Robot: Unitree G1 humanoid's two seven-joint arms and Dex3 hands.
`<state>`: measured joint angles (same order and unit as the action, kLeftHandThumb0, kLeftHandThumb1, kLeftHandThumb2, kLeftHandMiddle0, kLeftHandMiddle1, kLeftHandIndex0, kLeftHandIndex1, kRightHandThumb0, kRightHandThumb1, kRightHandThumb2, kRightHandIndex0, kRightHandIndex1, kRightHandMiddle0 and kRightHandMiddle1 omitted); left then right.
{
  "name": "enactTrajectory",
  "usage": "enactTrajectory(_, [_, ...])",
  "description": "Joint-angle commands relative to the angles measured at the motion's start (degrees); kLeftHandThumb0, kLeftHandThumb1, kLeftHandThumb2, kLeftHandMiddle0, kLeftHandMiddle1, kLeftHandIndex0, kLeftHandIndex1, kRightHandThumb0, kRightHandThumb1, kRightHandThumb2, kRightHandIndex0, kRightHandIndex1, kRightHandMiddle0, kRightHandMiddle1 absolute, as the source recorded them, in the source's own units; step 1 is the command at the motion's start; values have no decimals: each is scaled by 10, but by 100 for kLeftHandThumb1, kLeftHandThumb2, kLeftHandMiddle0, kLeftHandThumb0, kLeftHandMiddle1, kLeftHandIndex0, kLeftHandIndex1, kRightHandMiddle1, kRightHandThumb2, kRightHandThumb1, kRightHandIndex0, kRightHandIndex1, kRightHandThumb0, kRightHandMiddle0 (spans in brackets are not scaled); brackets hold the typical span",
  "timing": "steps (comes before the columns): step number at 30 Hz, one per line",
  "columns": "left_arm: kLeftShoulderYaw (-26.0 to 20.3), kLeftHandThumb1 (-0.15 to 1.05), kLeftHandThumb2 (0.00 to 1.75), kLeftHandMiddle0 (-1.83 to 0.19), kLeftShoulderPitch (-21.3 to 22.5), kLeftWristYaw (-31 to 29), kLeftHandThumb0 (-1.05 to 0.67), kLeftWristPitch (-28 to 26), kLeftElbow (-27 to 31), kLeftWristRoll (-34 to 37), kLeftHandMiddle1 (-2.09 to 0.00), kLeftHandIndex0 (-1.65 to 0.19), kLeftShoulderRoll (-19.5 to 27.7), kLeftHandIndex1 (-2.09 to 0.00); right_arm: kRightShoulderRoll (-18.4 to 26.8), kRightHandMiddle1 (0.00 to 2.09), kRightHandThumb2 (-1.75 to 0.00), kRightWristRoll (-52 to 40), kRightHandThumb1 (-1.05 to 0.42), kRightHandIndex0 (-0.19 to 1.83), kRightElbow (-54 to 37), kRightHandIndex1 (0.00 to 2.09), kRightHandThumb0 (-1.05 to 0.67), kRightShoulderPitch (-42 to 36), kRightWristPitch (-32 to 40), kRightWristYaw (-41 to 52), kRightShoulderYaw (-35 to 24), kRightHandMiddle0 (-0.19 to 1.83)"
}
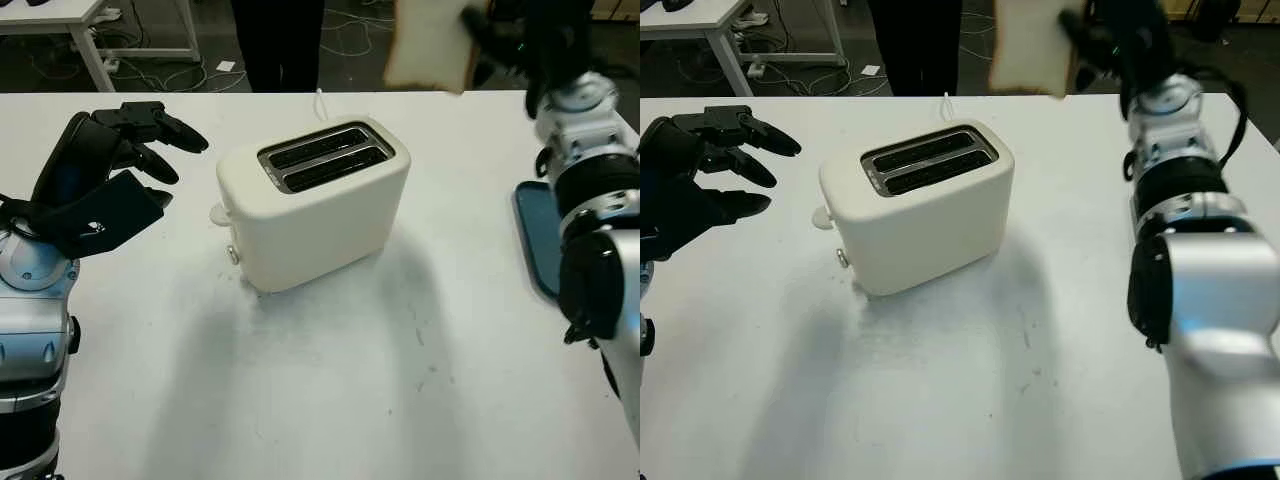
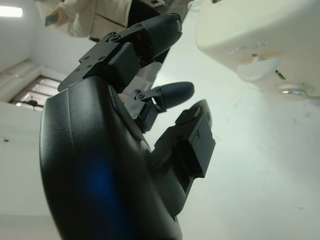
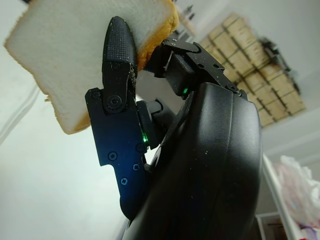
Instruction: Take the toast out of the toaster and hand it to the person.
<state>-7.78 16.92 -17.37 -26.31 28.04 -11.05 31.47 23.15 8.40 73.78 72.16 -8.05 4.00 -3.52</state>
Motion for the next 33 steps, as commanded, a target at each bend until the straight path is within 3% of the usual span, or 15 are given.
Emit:
enactTrajectory(1, [-1, 92, 4, -70, 1, -3, 61, 0, 6, -2, -111, -71, 6, -78, -8, 175, -36, -5, -92, 86, 4, 175, -37, -9, 12, -18, -6, 62])
enactTrajectory(8, [0, 92, 5, -70, -4, -1, 61, 0, 9, -2, -110, -71, 4, -76, -27, 175, -40, -33, -92, 78, 9, 175, -30, -30, 7, -49, -41, 51])
enactTrajectory(22, [-2, 92, 5, -69, -8, -5, 60, -4, 11, 0, -108, -71, 4, -75, -44, 175, -38, -26, -92, 80, 16, 175, -32, -39, 10, -98, -52, 60])
enactTrajectory(33, [-4, 92, 6, -69, -8, -5, 59, -7, 11, 0, -107, -72, 3, -74, -55, 175, -35, -18, -92, 79, 19, 175, -27, -54, -1, -106, -46, 54])
